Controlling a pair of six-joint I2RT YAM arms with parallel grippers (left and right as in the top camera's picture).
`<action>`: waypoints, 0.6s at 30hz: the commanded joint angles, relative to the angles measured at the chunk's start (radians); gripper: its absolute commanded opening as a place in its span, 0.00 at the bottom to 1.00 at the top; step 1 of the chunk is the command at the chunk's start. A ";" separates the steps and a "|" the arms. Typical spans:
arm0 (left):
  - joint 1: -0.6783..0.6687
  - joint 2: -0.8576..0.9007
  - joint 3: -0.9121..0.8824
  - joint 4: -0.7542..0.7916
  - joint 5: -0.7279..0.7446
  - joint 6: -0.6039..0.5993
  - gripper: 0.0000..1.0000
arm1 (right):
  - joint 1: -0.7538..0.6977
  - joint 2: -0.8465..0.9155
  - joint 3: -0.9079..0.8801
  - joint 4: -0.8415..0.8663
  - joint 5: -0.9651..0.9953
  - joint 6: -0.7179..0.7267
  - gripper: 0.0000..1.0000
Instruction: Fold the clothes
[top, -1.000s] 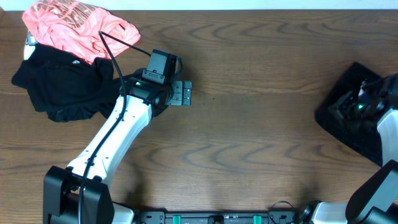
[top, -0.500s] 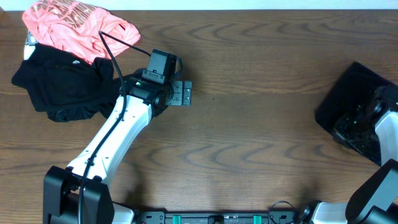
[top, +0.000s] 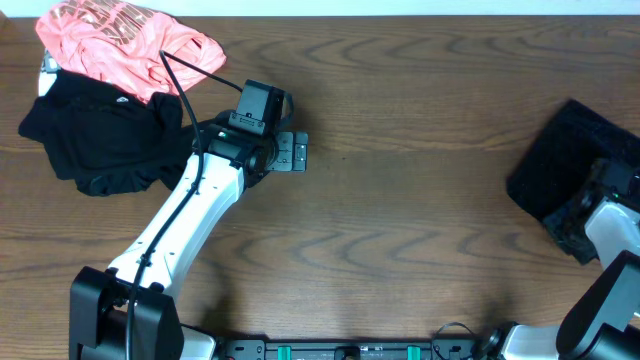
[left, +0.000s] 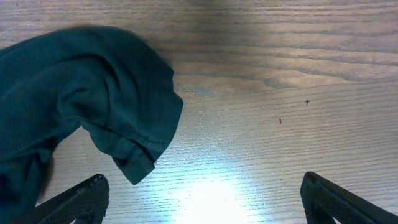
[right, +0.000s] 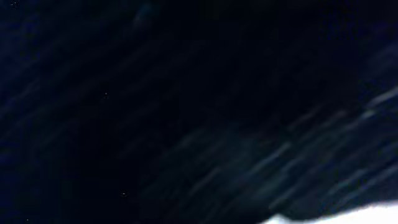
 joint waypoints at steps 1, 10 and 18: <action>-0.002 -0.012 0.000 -0.012 -0.002 -0.013 0.98 | -0.044 -0.011 -0.021 0.081 0.119 0.072 0.01; -0.001 -0.012 0.000 -0.011 -0.002 -0.013 0.98 | -0.097 -0.009 -0.021 0.424 0.105 0.071 0.01; -0.001 -0.012 0.000 -0.003 -0.002 -0.013 0.98 | -0.100 0.041 -0.021 0.709 0.083 -0.063 0.01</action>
